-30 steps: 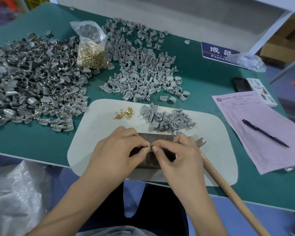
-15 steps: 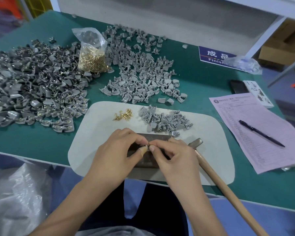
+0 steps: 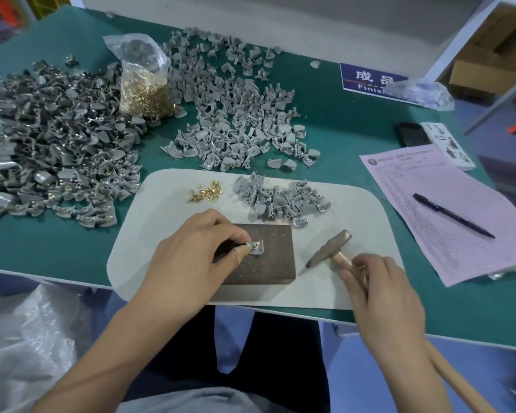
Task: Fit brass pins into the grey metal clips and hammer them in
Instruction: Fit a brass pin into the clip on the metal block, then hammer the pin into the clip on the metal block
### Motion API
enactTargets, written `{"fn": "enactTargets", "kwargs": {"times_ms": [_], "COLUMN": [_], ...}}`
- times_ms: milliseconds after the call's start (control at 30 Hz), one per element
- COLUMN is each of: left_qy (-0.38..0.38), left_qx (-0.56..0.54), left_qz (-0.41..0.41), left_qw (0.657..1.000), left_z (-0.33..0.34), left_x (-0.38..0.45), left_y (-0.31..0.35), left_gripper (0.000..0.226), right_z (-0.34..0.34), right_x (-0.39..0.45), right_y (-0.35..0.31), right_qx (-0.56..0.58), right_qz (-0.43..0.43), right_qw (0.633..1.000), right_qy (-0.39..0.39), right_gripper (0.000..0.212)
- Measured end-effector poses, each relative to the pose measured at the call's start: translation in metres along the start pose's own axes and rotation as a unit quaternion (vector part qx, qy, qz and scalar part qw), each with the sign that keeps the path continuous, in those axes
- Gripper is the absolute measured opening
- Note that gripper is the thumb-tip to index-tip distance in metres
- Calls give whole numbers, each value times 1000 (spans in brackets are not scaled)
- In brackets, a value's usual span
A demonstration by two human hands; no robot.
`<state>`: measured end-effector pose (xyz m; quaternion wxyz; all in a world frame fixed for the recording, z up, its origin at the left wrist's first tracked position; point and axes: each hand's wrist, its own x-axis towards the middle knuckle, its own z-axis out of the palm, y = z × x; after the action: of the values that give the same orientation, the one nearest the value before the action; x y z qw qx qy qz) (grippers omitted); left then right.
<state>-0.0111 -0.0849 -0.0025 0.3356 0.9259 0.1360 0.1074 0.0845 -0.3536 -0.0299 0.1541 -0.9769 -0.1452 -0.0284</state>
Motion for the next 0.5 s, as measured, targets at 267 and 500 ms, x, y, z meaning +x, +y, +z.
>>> {"fn": "enactTargets", "kwargs": {"times_ms": [267,500], "left_qy": [7,1], "left_qx": [-20,-6], "left_qz": [-1,11], "left_qw": [1000,1000], "left_z": [0,-4], "left_x": [1,3], "left_y": [-1,-4], "left_gripper": [4,6], "right_z": [-26,-32], "right_x": [6,0], "right_y": [-36,-65], "right_qx": [311,331], "right_qz": [8,-85], "right_qw": [948,929], "right_qy": [-67,-140], "right_gripper": [36,24]}}
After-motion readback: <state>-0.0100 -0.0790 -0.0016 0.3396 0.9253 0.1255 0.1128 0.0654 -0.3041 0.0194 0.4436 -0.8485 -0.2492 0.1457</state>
